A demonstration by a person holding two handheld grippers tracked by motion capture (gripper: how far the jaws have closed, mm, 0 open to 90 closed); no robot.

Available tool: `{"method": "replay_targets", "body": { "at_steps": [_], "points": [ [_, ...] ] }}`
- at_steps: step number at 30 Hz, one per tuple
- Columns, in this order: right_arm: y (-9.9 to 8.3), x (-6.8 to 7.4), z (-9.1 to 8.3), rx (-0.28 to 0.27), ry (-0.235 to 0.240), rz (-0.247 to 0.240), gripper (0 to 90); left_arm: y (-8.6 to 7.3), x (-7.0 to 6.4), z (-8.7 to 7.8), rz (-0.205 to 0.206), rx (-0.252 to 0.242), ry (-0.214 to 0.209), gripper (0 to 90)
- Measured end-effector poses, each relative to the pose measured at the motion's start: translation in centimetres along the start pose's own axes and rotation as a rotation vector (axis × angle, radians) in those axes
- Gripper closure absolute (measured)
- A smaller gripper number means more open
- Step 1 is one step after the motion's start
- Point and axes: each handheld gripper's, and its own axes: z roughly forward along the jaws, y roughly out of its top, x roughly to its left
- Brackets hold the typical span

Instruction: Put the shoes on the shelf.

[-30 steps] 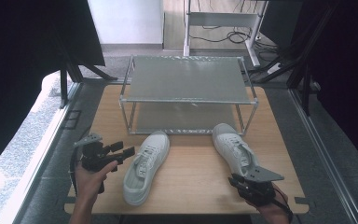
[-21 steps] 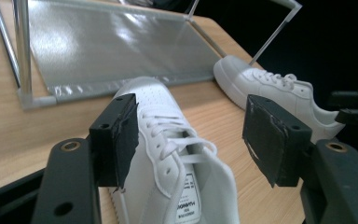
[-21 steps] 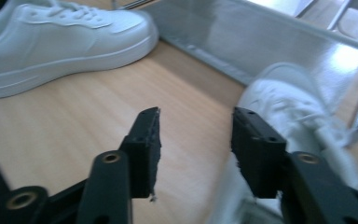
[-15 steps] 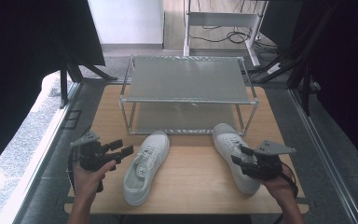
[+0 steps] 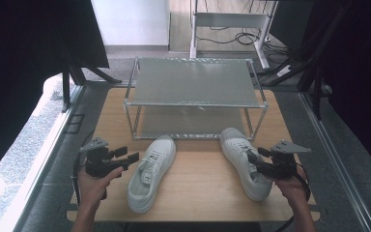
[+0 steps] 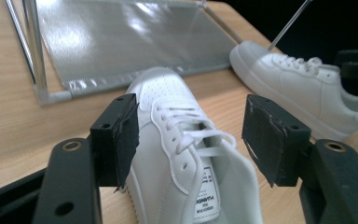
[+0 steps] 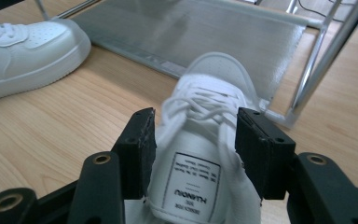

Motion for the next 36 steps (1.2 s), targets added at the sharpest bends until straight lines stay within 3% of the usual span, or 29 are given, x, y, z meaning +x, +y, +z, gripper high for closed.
{"method": "replay_targets", "body": {
  "at_steps": [4, 6, 10, 15, 19, 26, 36],
  "points": [
    [-0.2, -0.4, 0.0, -0.007, 0.013, 0.023, 47.6, -0.6, 0.2, 1.0, -0.015, 0.03, -0.003, 37.6],
    [-0.3, -0.6, -0.1, -0.009, 0.022, 0.031, 47.5, -1.0, 0.2, 1.8, -0.009, 0.066, -0.009, 37.6],
    [-0.3, -0.6, -0.3, -0.01, 0.021, 0.027, 47.6, -1.2, 0.0, 2.2, 0.001, 0.088, -0.008, 39.4],
    [-0.5, -0.7, -0.7, -0.027, 0.038, 0.047, 47.8, -1.7, -0.1, 2.6, 0.005, 0.121, 0.021, 41.5],
    [-0.8, -1.0, -0.7, -0.007, 0.046, 0.047, 47.9, -2.2, 0.1, 3.0, 0.007, 0.148, 0.041, 42.4],
    [-1.3, -1.4, 0.1, 0.047, -0.005, 0.032, 48.3, -2.6, 0.1, 3.3, 0.002, 0.155, 0.083, 45.8],
    [-1.8, -1.8, 1.5, 0.102, -0.046, 0.065, 49.3, -3.0, 0.0, 4.1, 0.017, 0.189, 0.087, 48.1]
  ]
}}
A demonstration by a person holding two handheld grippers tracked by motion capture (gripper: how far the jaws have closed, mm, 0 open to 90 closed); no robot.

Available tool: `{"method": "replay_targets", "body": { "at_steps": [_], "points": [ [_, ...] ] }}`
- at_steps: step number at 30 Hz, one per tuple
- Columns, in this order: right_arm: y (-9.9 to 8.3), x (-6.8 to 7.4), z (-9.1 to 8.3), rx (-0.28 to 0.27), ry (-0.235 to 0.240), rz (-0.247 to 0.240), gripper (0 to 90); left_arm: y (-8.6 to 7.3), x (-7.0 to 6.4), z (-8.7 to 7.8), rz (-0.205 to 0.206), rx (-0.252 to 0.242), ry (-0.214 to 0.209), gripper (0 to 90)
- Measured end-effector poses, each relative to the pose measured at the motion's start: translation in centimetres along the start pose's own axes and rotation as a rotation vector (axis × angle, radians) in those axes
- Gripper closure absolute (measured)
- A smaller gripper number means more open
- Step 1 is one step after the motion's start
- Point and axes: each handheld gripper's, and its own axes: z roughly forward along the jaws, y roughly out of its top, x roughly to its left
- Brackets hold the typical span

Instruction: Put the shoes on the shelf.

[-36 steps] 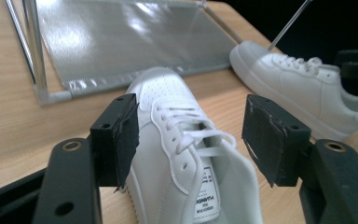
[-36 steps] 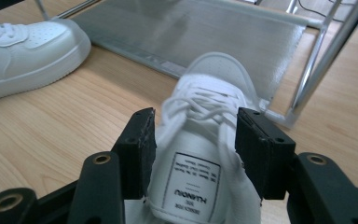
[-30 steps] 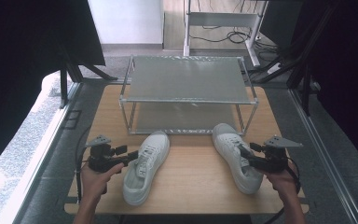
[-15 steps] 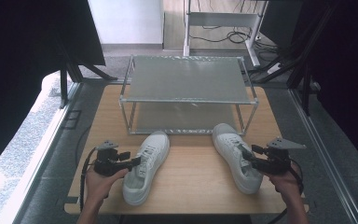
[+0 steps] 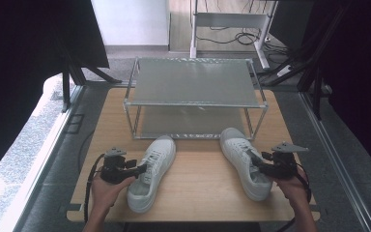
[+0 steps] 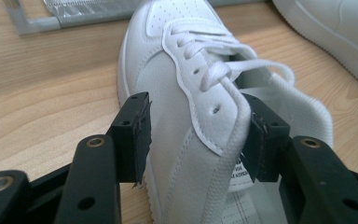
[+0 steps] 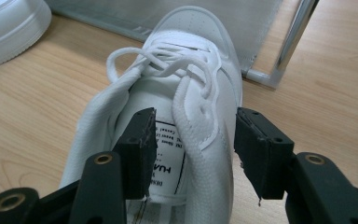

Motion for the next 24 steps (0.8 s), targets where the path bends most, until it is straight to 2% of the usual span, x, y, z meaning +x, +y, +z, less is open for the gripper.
{"method": "replay_targets", "body": {
  "at_steps": [4, 7, 8, 12, 16, 21, 24],
  "points": [
    [0.0, -0.3, 0.6, 0.021, -0.027, 0.018, 50.3, 0.0, -0.2, 0.3, 0.016, 0.016, 0.024, 48.5],
    [0.1, -0.3, 1.0, 0.04, -0.043, 0.006, 51.5, 0.0, -0.3, 0.5, 0.024, 0.028, 0.036, 49.3],
    [0.1, -0.4, 1.3, 0.065, -0.072, -0.012, 52.1, -0.1, -0.4, 0.6, 0.032, 0.037, 0.049, 49.5],
    [0.0, -0.7, 1.6, 0.076, -0.076, -0.007, 52.5, -0.2, -0.3, 1.2, 0.041, 0.054, 0.079, 50.5],
    [0.1, -0.9, 2.2, 0.09, -0.084, 0.005, 54.4, -0.1, -0.2, 1.3, 0.035, 0.051, 0.091, 53.2],
    [0.6, -0.9, 3.0, 0.117, -0.103, -0.028, 58.3, 0.2, -0.4, 1.8, 0.03, 0.07, 0.104, 61.1],
    [0.6, -0.9, 3.2, 0.123, -0.101, -0.031, 61.3, 0.4, -0.5, 2.2, 0.046, 0.084, 0.121, 64.8]
  ]
}}
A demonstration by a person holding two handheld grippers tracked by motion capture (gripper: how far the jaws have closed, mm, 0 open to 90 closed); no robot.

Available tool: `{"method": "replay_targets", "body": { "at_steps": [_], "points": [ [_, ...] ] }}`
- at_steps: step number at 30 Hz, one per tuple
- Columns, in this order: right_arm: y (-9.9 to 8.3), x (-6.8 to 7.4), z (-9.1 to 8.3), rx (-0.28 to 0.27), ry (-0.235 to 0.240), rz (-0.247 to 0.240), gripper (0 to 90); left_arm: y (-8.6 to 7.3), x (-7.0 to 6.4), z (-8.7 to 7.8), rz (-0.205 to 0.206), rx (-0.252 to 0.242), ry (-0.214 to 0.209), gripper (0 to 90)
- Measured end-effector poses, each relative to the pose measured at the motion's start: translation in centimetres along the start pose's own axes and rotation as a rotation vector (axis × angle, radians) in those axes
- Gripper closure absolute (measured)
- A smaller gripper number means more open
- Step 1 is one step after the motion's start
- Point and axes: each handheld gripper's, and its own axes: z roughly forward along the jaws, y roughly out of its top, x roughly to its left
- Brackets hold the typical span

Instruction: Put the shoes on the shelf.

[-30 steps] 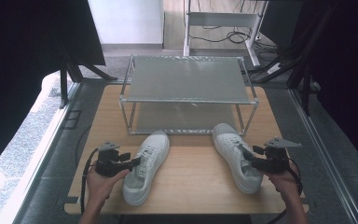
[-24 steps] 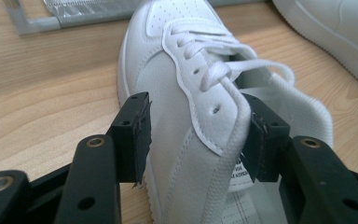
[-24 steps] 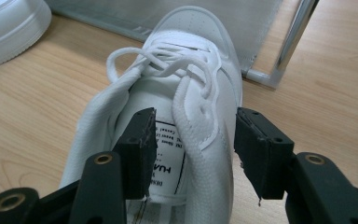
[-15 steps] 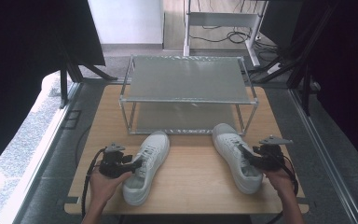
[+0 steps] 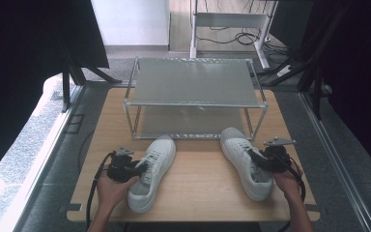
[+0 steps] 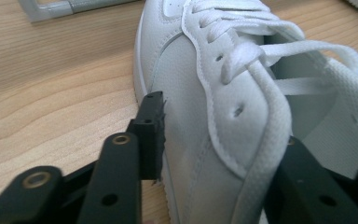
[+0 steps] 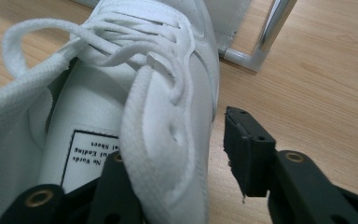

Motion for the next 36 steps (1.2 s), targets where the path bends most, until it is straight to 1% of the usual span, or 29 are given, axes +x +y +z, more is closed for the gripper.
{"method": "replay_targets", "body": {
  "at_steps": [2, 3, 4, 5, 6, 7, 8, 10, 11, 12, 13, 14, 15, 20, 21, 22, 23, 24, 25, 26, 33, 35, 36],
  "points": [
    [0.1, 0.1, 0.2, 0.007, -0.007, -0.007, 64.8, 0.1, 0.0, 0.3, 0.002, 0.002, 0.018, 66.2],
    [0.1, 0.2, 0.6, 0.017, -0.011, -0.004, 68.6, 0.1, -0.1, 0.4, 0.003, 0.004, 0.025, 68.8],
    [0.1, 0.2, 0.6, 0.017, -0.011, -0.004, 68.6, 0.1, -0.2, 0.5, 0.006, 0.004, 0.044, 68.8],
    [0.1, 0.2, 1.1, 0.034, -0.024, 0.002, 71.8, 0.1, -0.4, 0.6, 0.018, 0.008, 0.075, 73.2],
    [0.2, 0.2, 1.2, 0.042, -0.029, 0.006, 73.1, 0.1, -0.4, 0.6, 0.018, 0.008, 0.075, 74.7],
    [0.2, 0.2, 1.2, 0.042, -0.029, 0.006, 73.1, 0.1, -0.6, 0.6, 0.021, 0.011, 0.088, 74.7],
    [0.2, 0.1, 1.3, 0.053, -0.035, 0.013, 74.5, 0.1, -0.7, 0.6, 0.026, 0.013, 0.1, 76.6],
    [0.2, -0.1, 1.4, 0.059, -0.032, 0.027, 76.8, 0.1, -0.7, 0.7, 0.024, 0.01, 0.107, 78.7],
    [0.2, -0.2, 1.4, 0.058, -0.03, 0.035, 77.8, 0.1, -0.6, 0.7, 0.016, 0.003, 0.104, 79.1],
    [0.1, -0.5, 1.4, 0.053, -0.016, 0.071, 80.2, 0.0, -0.3, 0.6, -0.008, -0.008, 0.087, 79.6],
    [0.1, -0.5, 1.4, 0.053, -0.016, 0.071, 80.2, 0.0, -0.3, 0.6, -0.008, -0.008, 0.087, 79.8],
    [0.0, -0.6, 1.4, 0.051, -0.013, 0.079, 81.0, -0.1, -0.1, 0.6, -0.02, -0.017, 0.078, 79.8],
    [0.0, -0.7, 1.4, 0.049, -0.01, 0.089, 82.2, -0.1, -0.1, 0.6, -0.022, -0.021, 0.075, 80.2],
    [0.0, -0.8, 1.3, 0.043, -0.011, 0.1, 85.0, -0.3, 0.1, 0.5, -0.03, -0.045, 0.069, 82.0],
    [0.0, -0.8, 1.3, 0.042, -0.009, 0.102, 85.0, -0.3, 0.2, 0.5, -0.031, -0.052, 0.061, 82.0],
    [0.0, -0.8, 1.3, 0.039, -0.004, 0.109, 85.1, -0.4, 0.4, 0.4, -0.036, -0.063, 0.042, 81.8],
    [0.0, -0.8, 1.3, 0.039, -0.004, 0.109, 85.1, -0.4, 0.4, 0.4, -0.036, -0.063, 0.042, 81.6],
    [-0.1, -1.0, 1.3, 0.03, 0.008, 0.127, 85.1, -0.5, 0.7, 0.4, -0.046, -0.07, 0.021, 81.5],
    [-0.1, -1.0, 1.3, 0.03, 0.008, 0.127, 85.1, -0.5, 0.7, 0.4, -0.046, -0.07, 0.021, 81.5],
    [-0.2, -1.2, 1.2, 0.022, 0.019, 0.141, 85.1, -0.5, 0.9, 0.3, -0.054, -0.079, 0.014, 81.6],
    [-0.3, -1.3, 1.1, 0.011, 0.023, 0.142, 85.4, -0.6, 0.9, 0.2, -0.056, -0.108, 0.002, 82.9],
    [-0.4, -1.4, 1.0, -0.009, 0.04, 0.154, 85.4, -0.6, 0.9, 0.2, -0.056, -0.115, -0.004, 83.2],
    [-0.4, -1.4, 1.0, -0.009, 0.04, 0.154, 85.4, -0.6, 0.9, 0.2, -0.056, -0.117, -0.007, 83.2]
  ]
}}
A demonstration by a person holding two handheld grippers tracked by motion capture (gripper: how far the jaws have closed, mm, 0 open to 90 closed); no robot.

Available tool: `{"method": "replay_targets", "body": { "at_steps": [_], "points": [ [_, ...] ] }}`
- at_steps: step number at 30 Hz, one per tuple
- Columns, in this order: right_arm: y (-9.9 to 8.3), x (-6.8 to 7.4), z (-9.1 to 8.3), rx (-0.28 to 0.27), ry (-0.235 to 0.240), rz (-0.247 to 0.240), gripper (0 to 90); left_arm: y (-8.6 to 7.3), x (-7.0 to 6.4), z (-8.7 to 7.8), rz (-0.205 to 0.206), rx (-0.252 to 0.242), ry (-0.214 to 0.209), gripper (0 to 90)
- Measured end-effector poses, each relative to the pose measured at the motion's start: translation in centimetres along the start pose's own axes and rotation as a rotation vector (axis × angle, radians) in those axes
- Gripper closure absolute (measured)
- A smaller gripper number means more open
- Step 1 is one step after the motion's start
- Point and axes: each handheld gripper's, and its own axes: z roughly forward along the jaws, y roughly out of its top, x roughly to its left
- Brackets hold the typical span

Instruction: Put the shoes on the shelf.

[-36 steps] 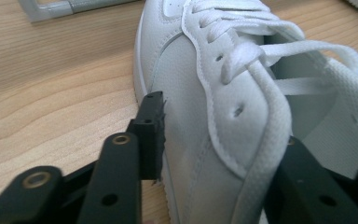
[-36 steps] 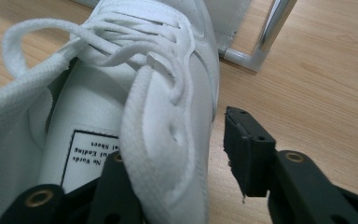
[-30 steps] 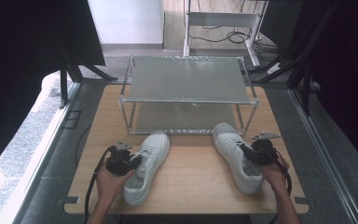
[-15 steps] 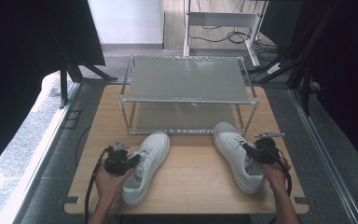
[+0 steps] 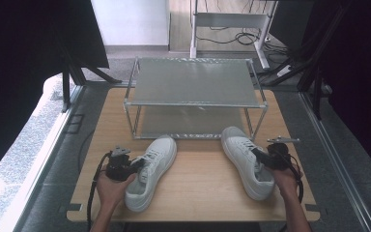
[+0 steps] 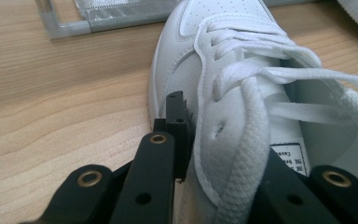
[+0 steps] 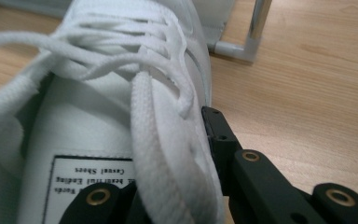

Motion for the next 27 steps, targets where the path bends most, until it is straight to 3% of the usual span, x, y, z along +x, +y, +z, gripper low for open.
{"method": "replay_targets", "body": {
  "at_steps": [5, 10, 14, 16, 27],
  "points": [
    [-0.2, -0.8, -0.7, -0.058, 0.04, 0.048, 85.3, 0.1, 0.1, -0.5, -0.024, -0.05, -0.046, 83.2],
    [-0.4, -1.6, -2.0, -0.136, 0.078, 0.109, 85.3, 0.2, 0.8, -1.6, -0.065, -0.126, -0.155, 83.2],
    [-0.6, -1.6, -2.9, -0.189, 0.118, 0.13, 85.2, 0.3, 0.9, -2.2, -0.084, -0.178, -0.199, 83.3],
    [-0.6, -1.5, -3.0, -0.207, 0.145, 0.138, 85.2, 0.4, 0.9, -2.5, -0.086, -0.194, -0.209, 83.3],
    [-0.6, -0.5, -3.5, -0.231, 0.2, 0.127, 85.2, 0.5, 1.3, -3.5, -0.105, -0.261, -0.268, 83.3]
  ]
}}
